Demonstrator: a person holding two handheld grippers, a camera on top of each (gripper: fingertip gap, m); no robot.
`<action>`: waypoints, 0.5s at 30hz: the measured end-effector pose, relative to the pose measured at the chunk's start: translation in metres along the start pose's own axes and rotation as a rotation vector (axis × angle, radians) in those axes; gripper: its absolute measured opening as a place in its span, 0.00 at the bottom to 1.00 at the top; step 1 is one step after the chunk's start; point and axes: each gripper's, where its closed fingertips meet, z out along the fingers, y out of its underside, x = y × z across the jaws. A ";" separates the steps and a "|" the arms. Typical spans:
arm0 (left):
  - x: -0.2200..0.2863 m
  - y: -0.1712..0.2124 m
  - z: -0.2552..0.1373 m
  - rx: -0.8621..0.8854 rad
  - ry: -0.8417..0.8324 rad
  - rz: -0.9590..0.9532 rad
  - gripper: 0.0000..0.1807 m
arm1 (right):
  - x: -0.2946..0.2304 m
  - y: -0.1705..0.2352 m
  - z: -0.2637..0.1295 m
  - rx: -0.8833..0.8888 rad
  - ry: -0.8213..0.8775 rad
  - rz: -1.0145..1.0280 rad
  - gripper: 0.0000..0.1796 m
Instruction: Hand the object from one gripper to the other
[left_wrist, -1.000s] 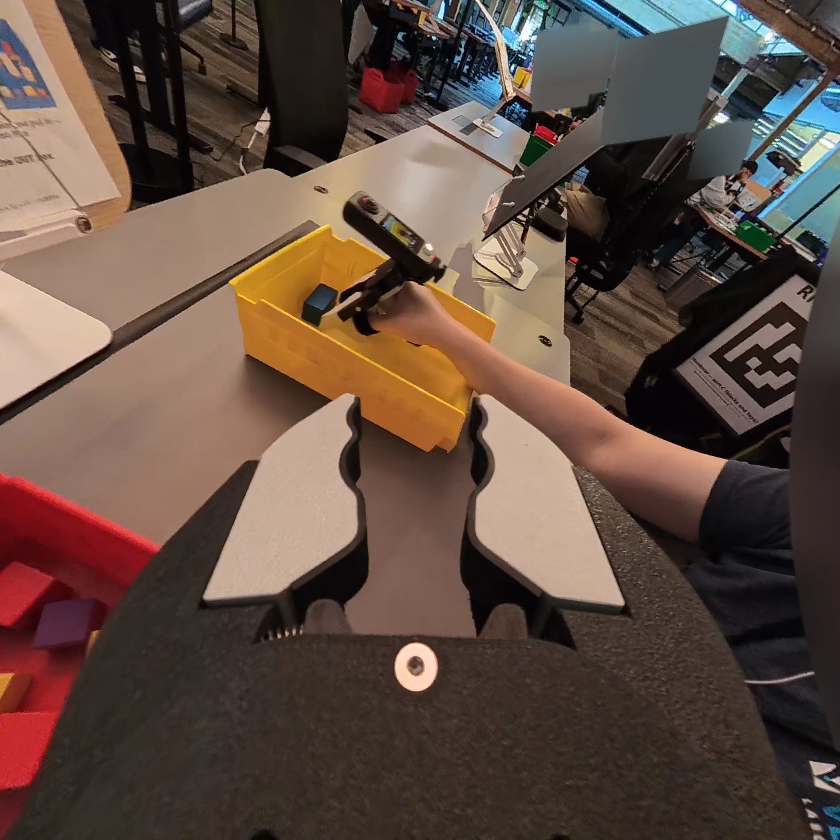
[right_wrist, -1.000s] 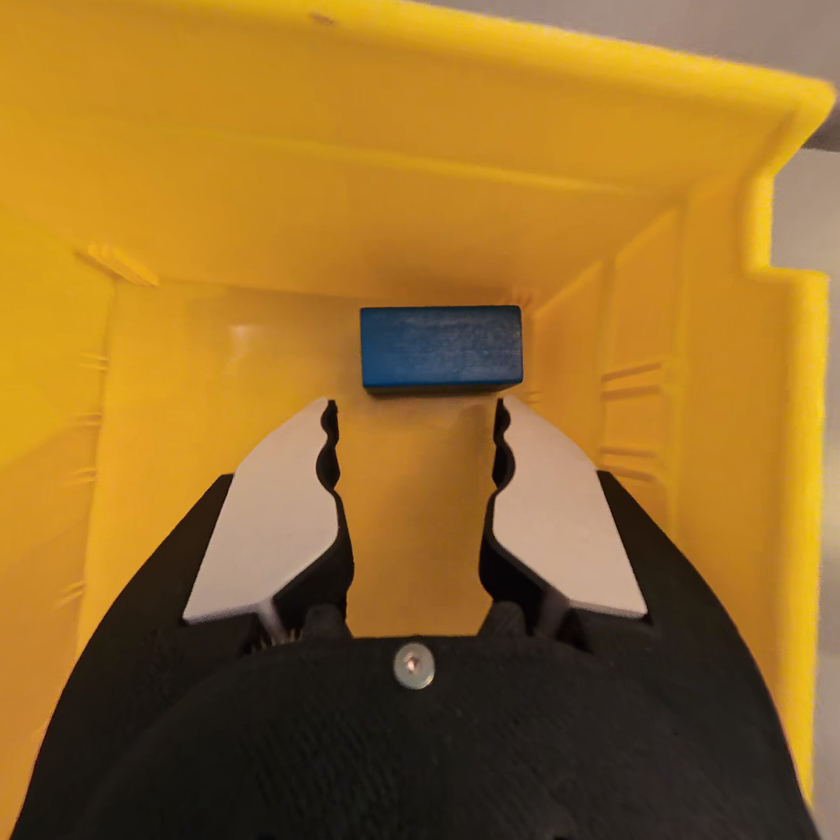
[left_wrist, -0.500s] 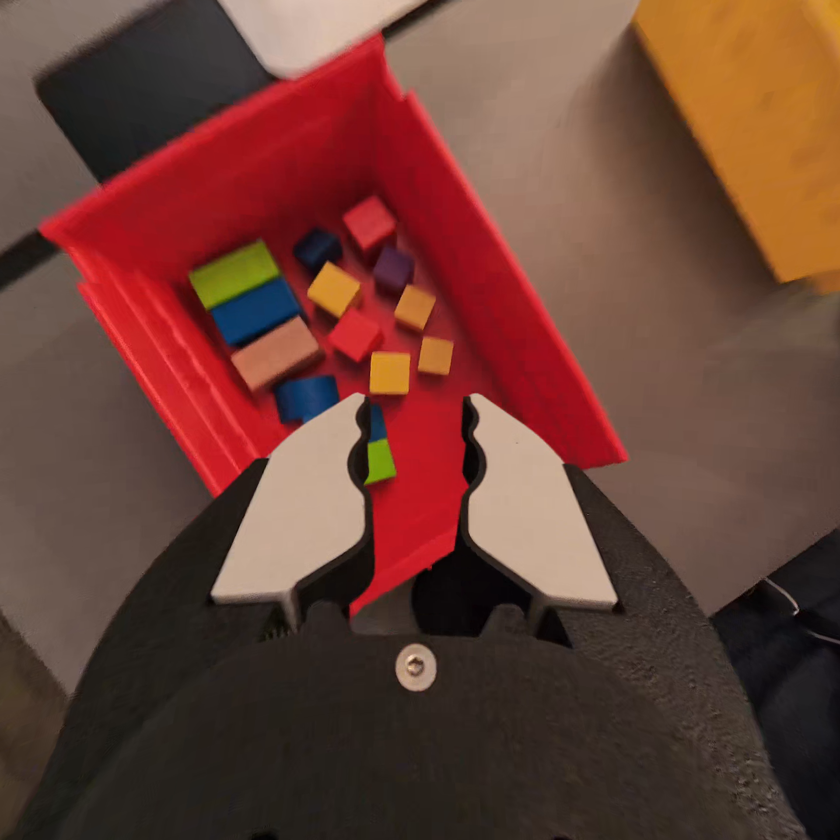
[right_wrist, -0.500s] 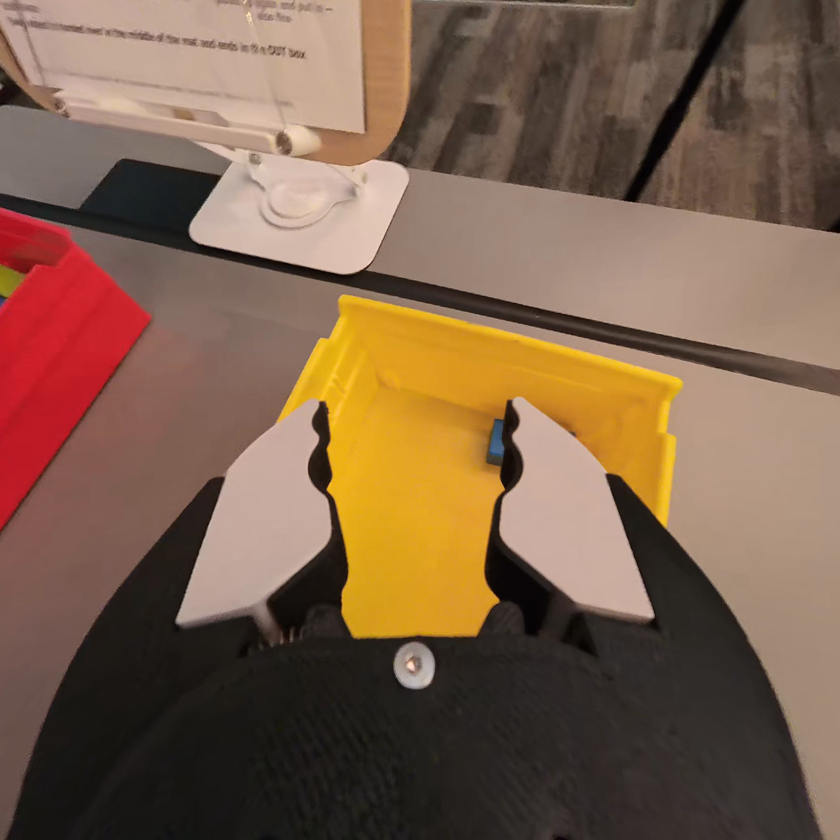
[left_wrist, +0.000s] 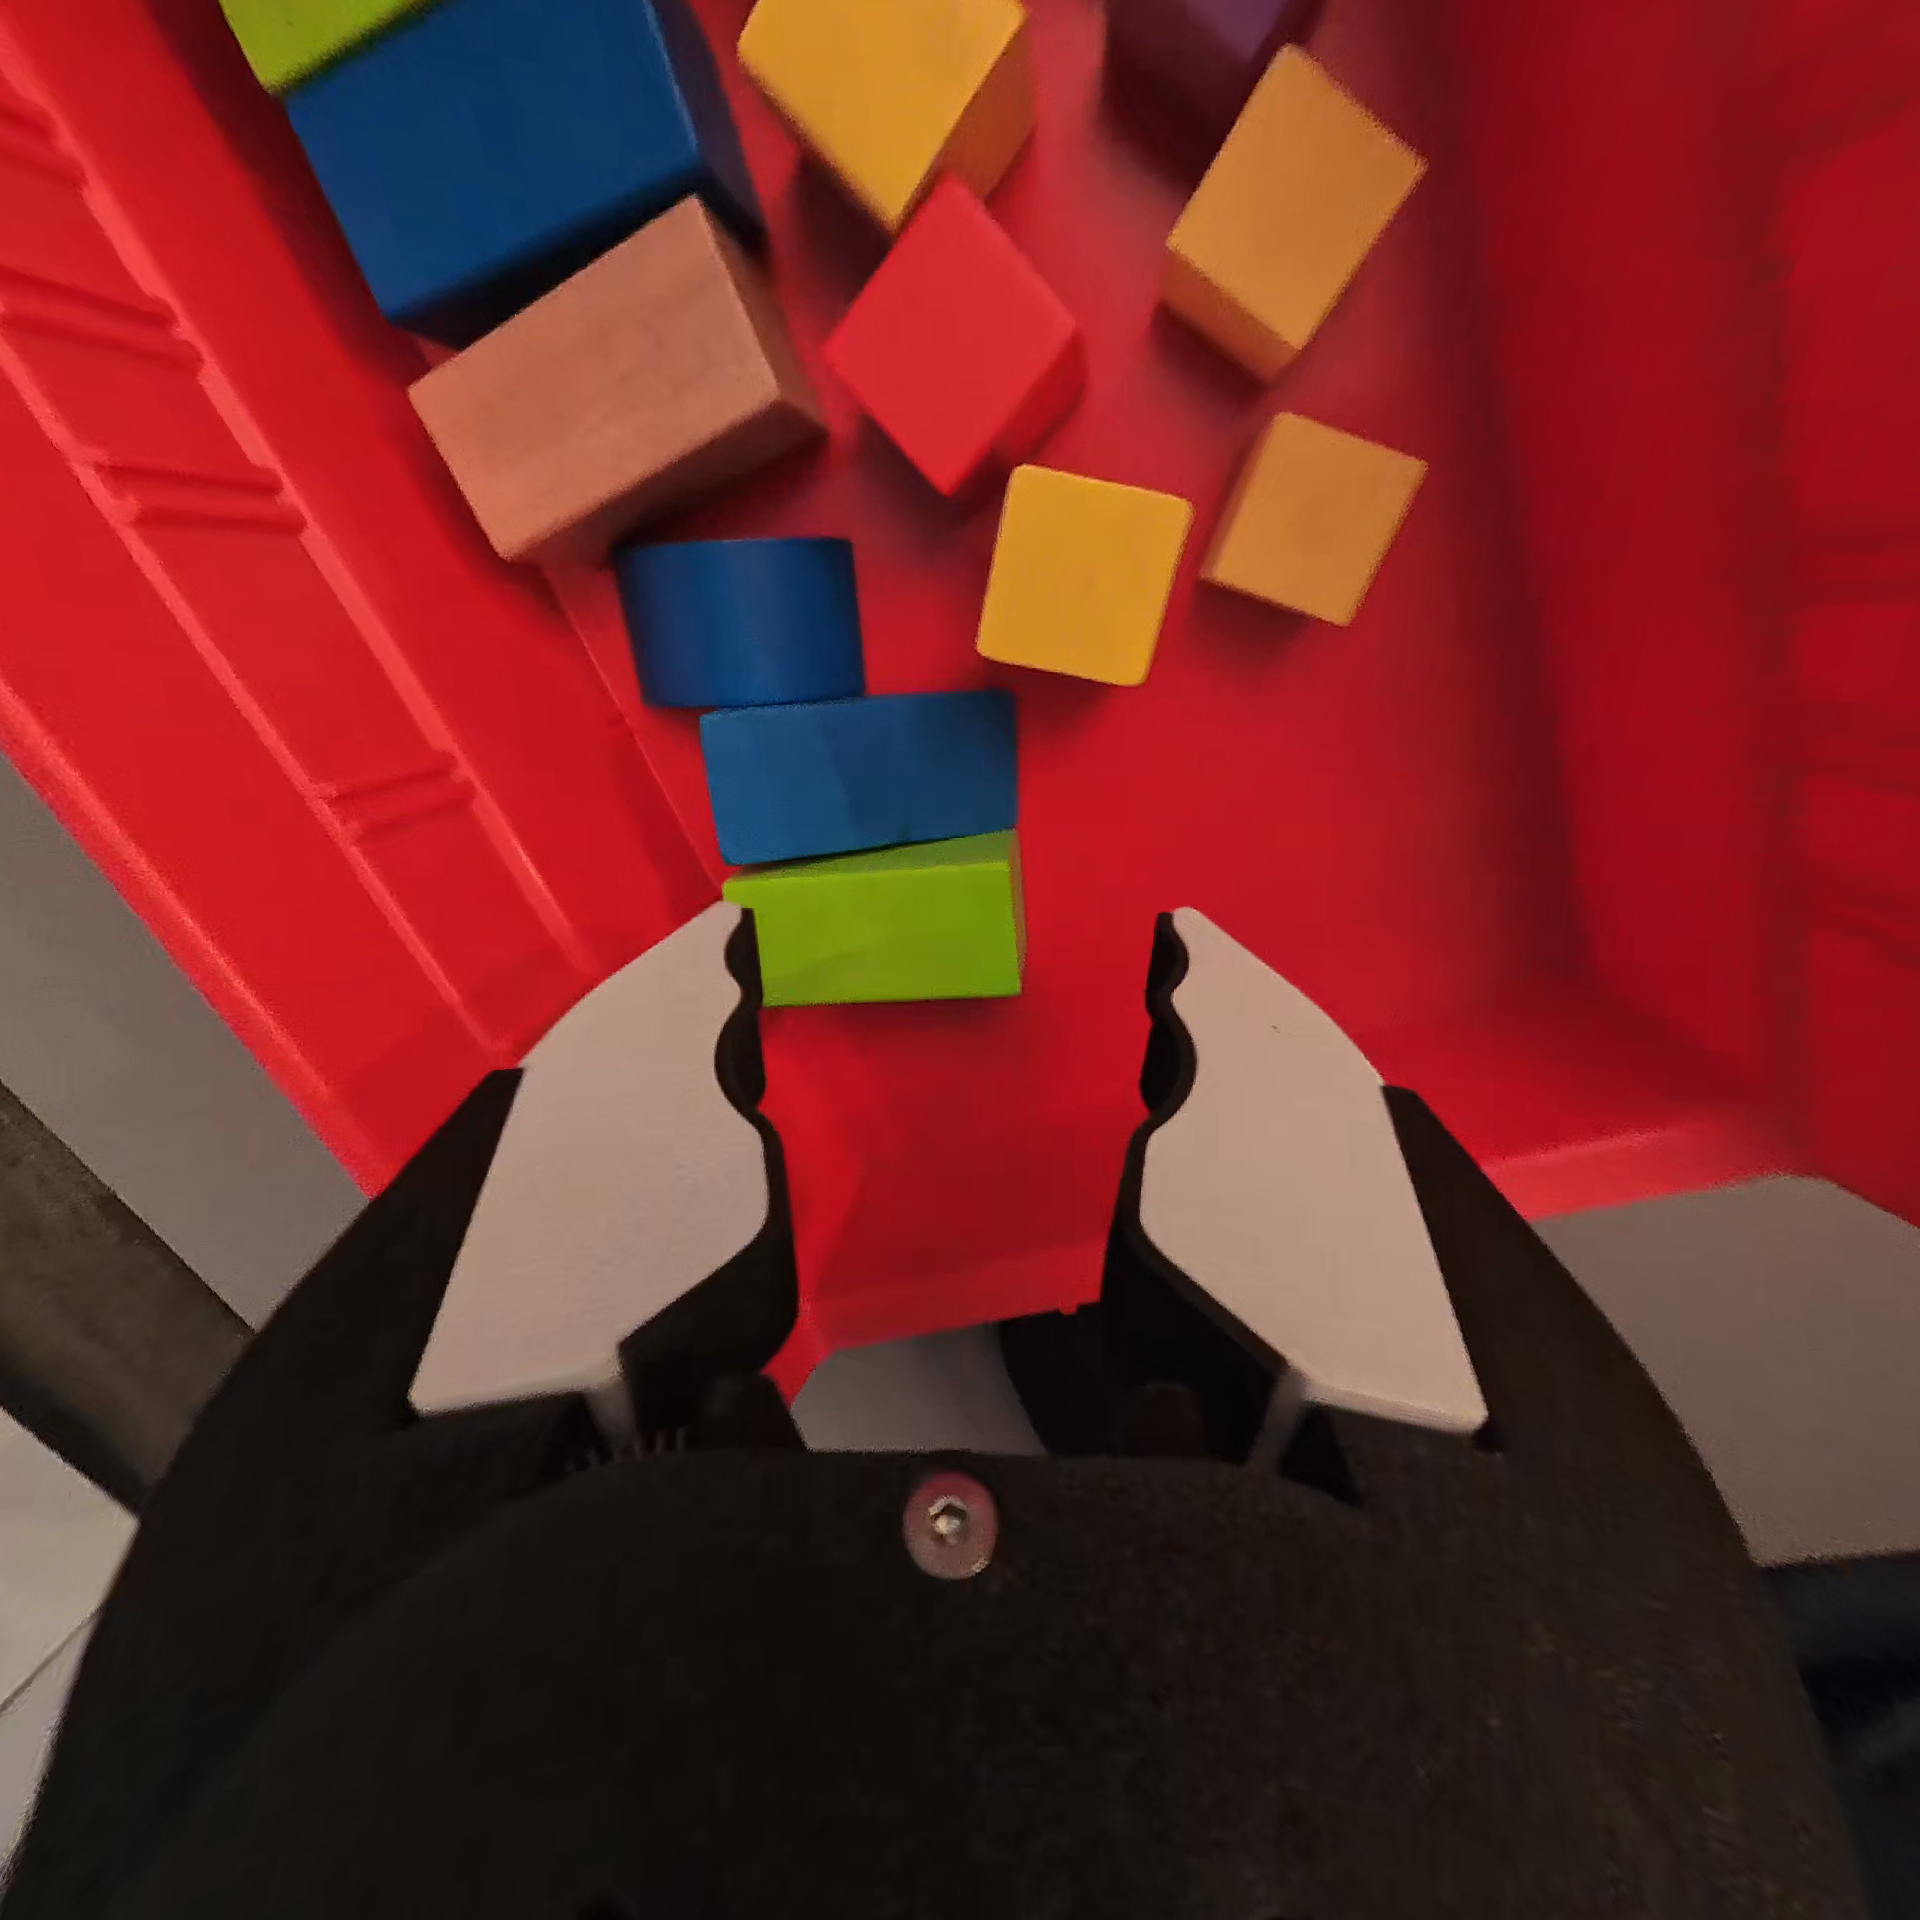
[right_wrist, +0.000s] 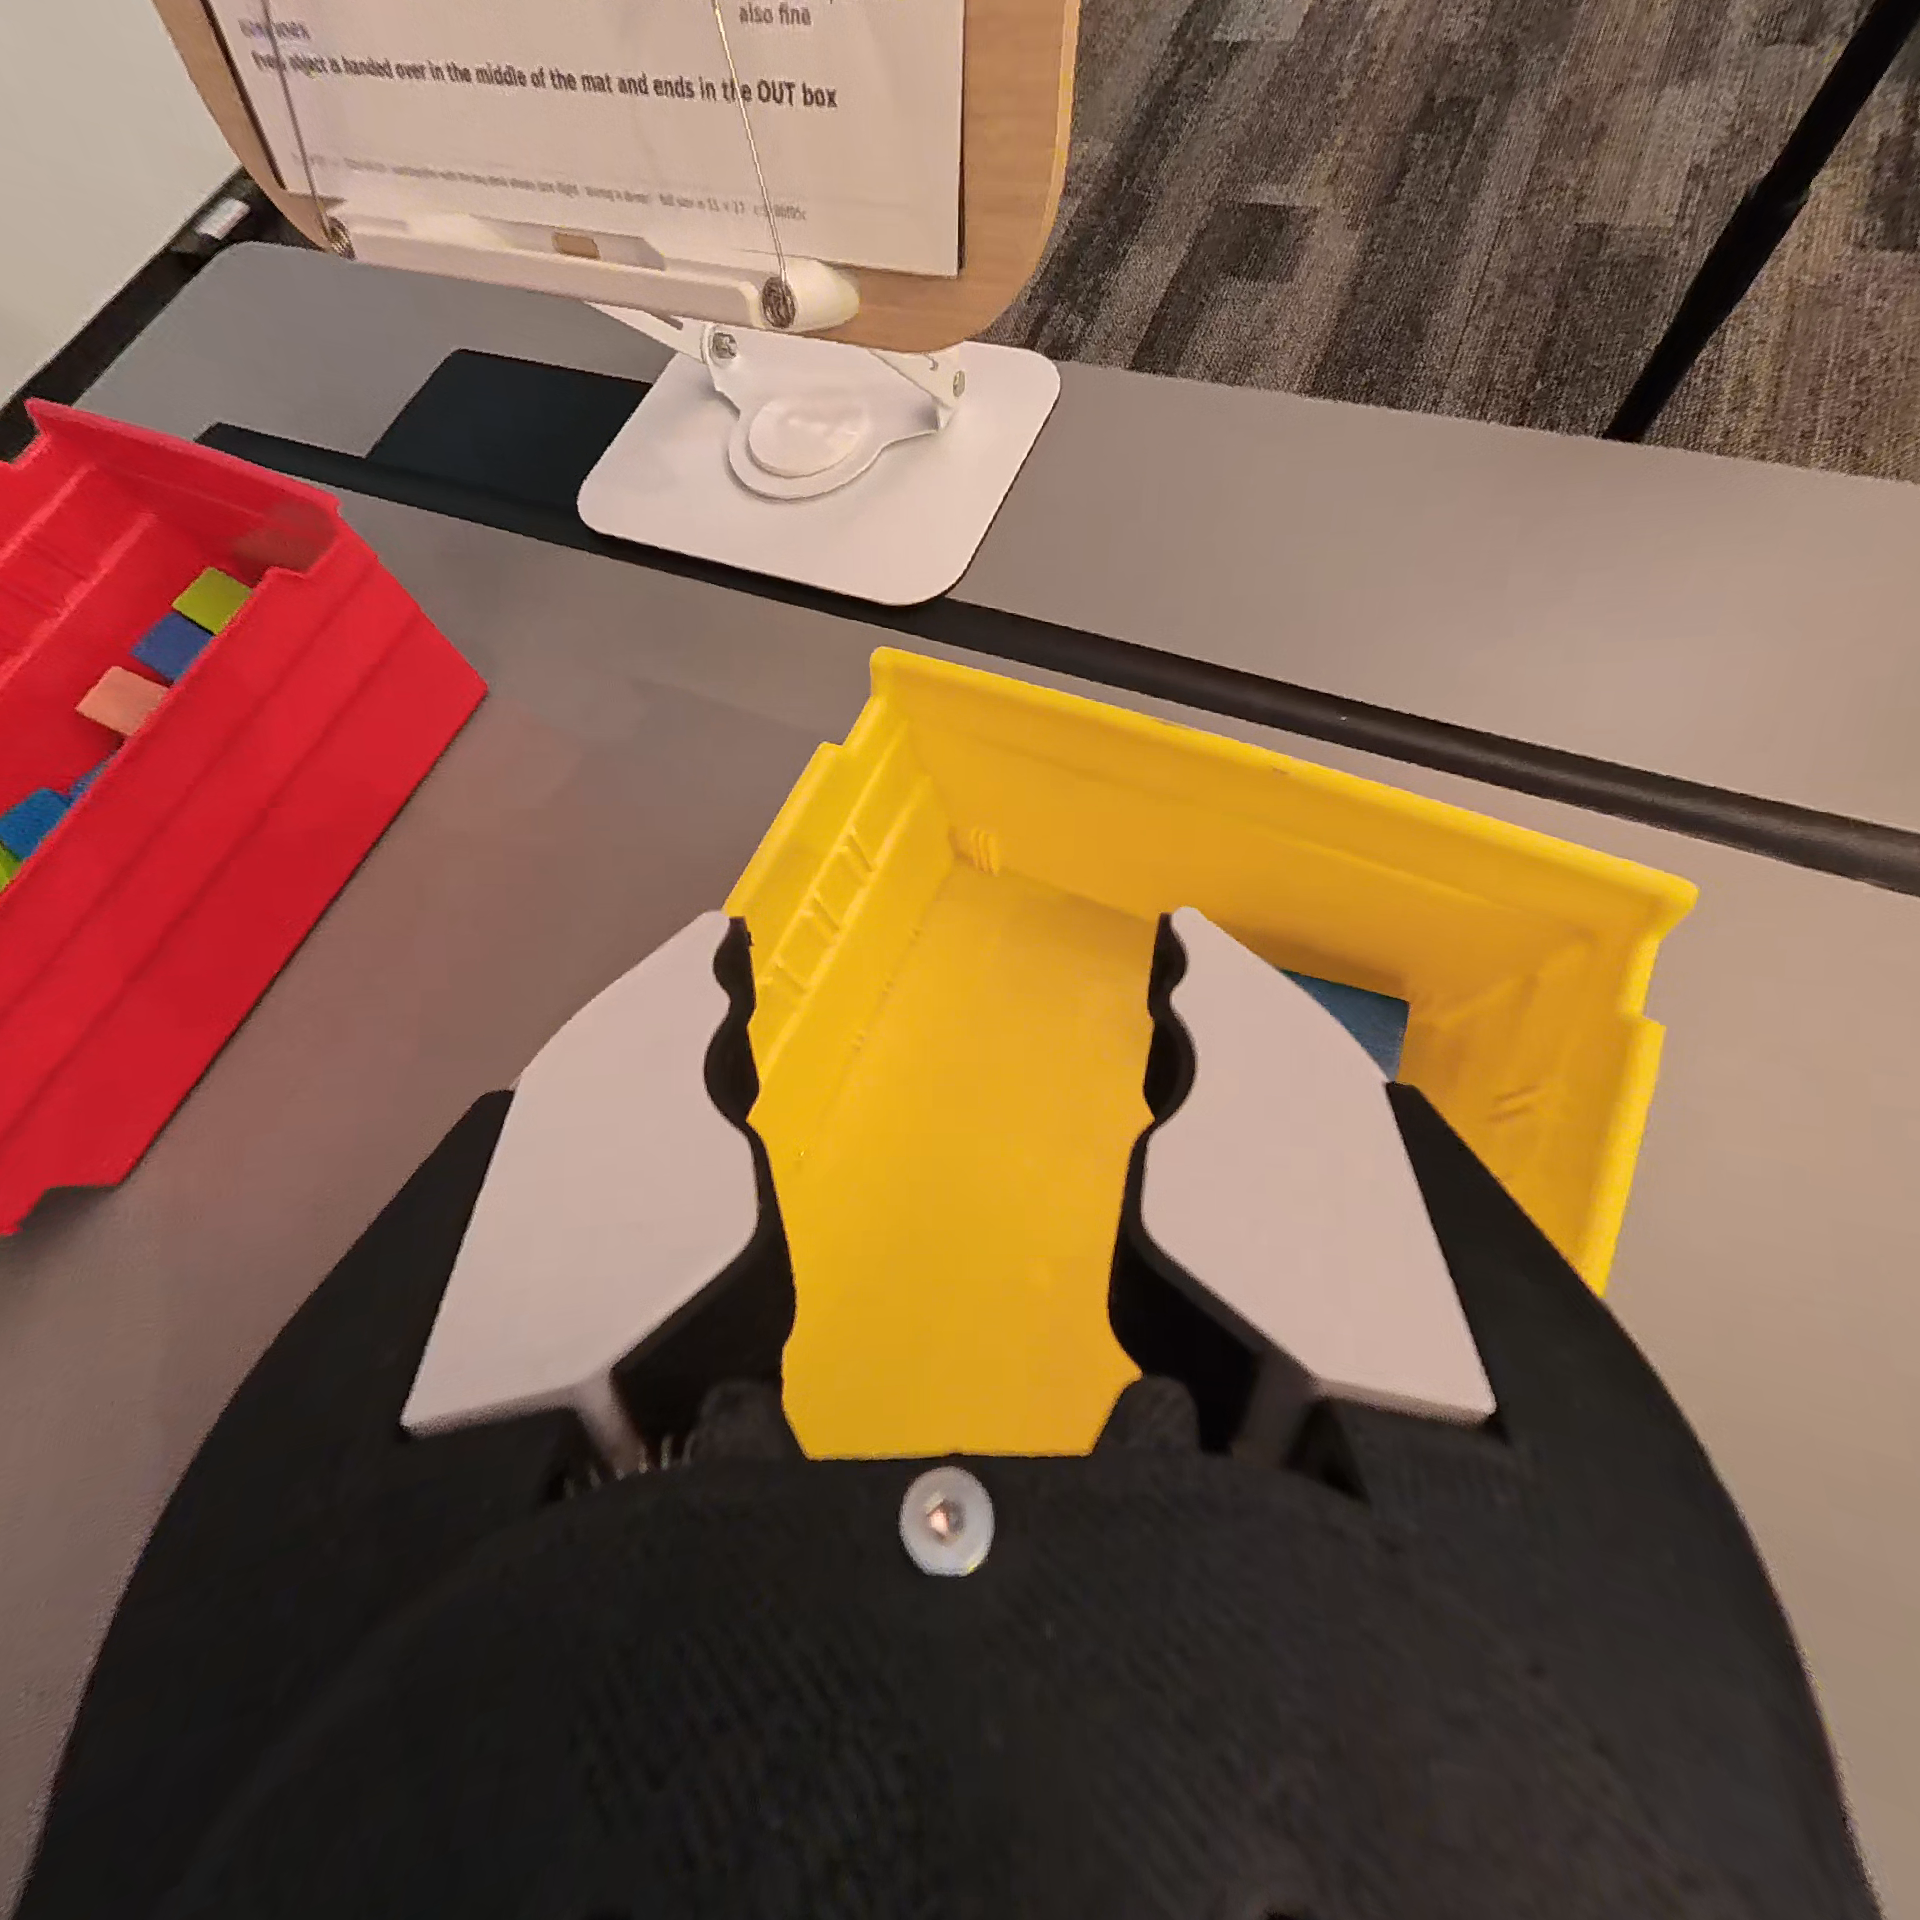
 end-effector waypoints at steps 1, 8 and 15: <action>-0.003 0.001 0.004 -0.004 -0.016 -0.011 0.39 | 0.000 -0.002 -0.003 0.013 -0.006 0.005 0.41; -0.015 0.010 0.022 -0.043 -0.046 -0.079 0.38 | 0.000 -0.001 -0.007 0.023 -0.068 0.046 0.41; -0.016 0.013 0.032 -0.084 0.000 -0.098 0.37 | -0.004 0.002 -0.004 0.007 -0.092 0.050 0.41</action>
